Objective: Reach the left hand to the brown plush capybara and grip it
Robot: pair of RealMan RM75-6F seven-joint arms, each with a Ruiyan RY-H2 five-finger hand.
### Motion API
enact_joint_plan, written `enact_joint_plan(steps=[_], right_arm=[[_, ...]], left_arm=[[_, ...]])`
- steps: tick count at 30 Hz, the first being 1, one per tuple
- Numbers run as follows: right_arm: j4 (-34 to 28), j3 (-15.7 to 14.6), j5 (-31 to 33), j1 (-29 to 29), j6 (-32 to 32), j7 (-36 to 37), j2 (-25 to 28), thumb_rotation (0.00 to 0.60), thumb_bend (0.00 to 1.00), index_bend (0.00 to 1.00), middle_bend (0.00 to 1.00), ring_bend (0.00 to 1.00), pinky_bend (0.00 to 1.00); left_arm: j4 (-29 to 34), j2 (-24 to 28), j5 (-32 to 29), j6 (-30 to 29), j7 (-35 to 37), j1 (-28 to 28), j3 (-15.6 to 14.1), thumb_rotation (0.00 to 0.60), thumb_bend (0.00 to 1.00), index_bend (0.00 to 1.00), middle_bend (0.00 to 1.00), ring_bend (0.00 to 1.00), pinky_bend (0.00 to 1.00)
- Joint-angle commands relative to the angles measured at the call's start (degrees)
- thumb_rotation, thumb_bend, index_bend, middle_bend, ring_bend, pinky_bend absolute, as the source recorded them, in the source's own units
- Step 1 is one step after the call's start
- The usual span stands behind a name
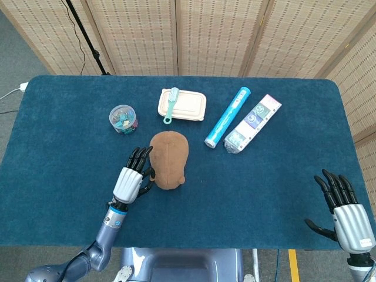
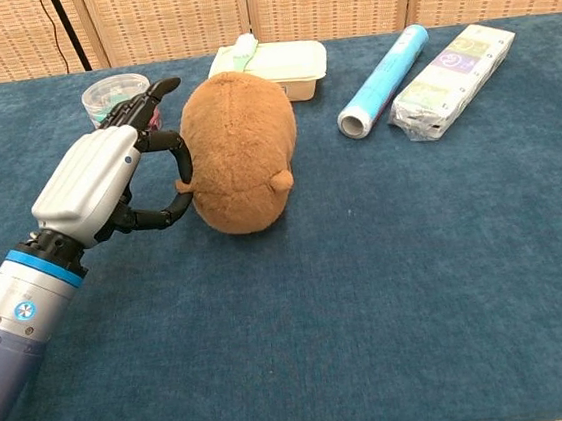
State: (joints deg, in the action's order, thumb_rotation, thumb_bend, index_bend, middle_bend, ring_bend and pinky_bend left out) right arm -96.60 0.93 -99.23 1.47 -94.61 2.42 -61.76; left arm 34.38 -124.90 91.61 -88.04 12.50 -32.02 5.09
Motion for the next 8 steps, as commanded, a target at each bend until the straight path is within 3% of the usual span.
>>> enact_joint_plan(steps=[1, 8], right_arm=[[-0.4, 0.11, 0.04, 0.24, 0.23, 0.33, 0.14, 0.6, 0.0, 0.0, 0.0, 0.0, 0.0], [-0.28, 0.11, 0.14, 0.56, 0.78, 0.59, 0.22, 0.6, 0.0, 0.0, 0.0, 0.0, 0.0]], left_arm=[[0.79, 0.13, -0.12, -0.07, -0.71, -0.17, 0.27, 0.6, 0.49, 0.66, 0.0, 0.0, 0.0], [2.14, 0.68, -0.33, -0.13, -1.87, -0.15, 0.52, 0.6, 0.5, 0.67, 0.0, 0.0, 0.0]])
